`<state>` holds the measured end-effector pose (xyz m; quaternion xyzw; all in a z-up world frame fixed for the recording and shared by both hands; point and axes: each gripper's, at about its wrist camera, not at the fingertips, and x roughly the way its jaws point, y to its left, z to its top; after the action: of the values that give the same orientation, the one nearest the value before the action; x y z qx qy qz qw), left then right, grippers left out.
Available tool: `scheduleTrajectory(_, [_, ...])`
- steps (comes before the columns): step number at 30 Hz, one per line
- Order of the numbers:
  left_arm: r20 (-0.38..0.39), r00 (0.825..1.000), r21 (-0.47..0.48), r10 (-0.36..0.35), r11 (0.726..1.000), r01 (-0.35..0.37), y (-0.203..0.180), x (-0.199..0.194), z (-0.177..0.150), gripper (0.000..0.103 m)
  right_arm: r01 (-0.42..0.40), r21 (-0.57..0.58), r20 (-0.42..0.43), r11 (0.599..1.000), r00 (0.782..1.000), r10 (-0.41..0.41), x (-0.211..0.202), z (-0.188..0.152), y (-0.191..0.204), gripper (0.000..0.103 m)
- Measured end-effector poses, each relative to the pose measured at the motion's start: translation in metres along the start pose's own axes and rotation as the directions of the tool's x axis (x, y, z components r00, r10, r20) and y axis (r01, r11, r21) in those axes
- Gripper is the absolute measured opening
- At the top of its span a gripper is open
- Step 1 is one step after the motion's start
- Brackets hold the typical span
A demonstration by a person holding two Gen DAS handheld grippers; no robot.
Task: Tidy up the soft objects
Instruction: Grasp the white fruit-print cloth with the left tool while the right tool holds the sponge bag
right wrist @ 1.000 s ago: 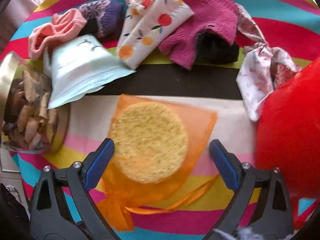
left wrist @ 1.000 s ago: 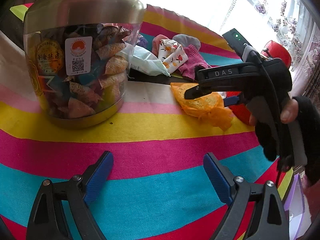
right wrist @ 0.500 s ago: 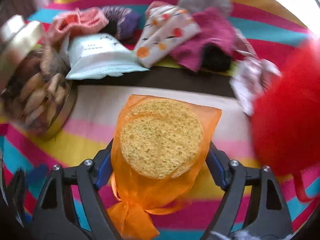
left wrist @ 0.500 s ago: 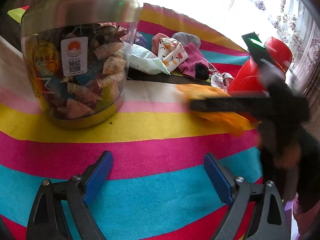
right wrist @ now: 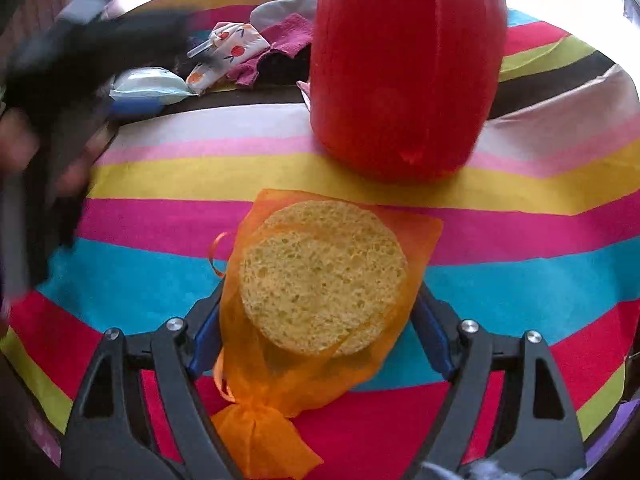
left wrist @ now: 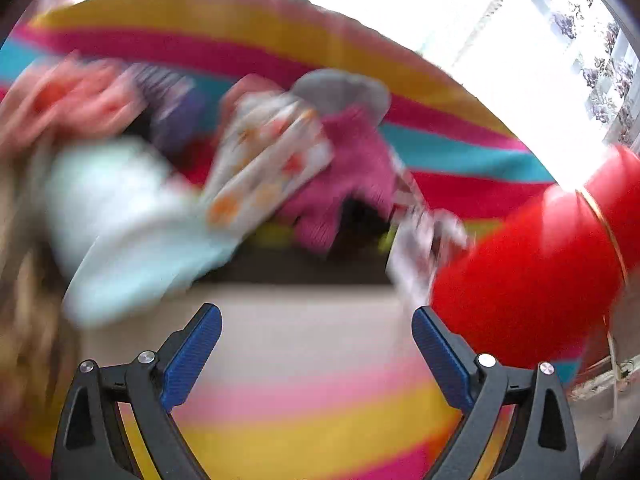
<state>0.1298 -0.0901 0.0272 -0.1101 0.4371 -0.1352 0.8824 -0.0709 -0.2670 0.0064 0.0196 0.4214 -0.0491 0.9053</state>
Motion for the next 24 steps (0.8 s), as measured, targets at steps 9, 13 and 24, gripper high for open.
scheduleTrajectory(9, [0.044,0.982,0.053,0.183,0.981,-0.185,-0.03,0.063,0.071,0.092,0.002,0.003,0.01,1.0,1.0,-0.002,-0.001,0.0,0.0,0.083])
scheduleTrajectory(13, [0.052,0.959,-0.073,0.279,0.959,-0.275,-0.003,0.062,0.081,0.091,0.003,0.004,0.01,1.0,1.0,-0.003,-0.003,-0.002,-0.001,0.084])
scheduleTrajectory(24, [0.181,0.983,0.028,-0.004,1.0,-0.001,0.011,-0.058,-0.028,0.008,-0.007,0.002,0.008,1.0,1.0,0.007,-0.011,-0.006,0.0,0.084])
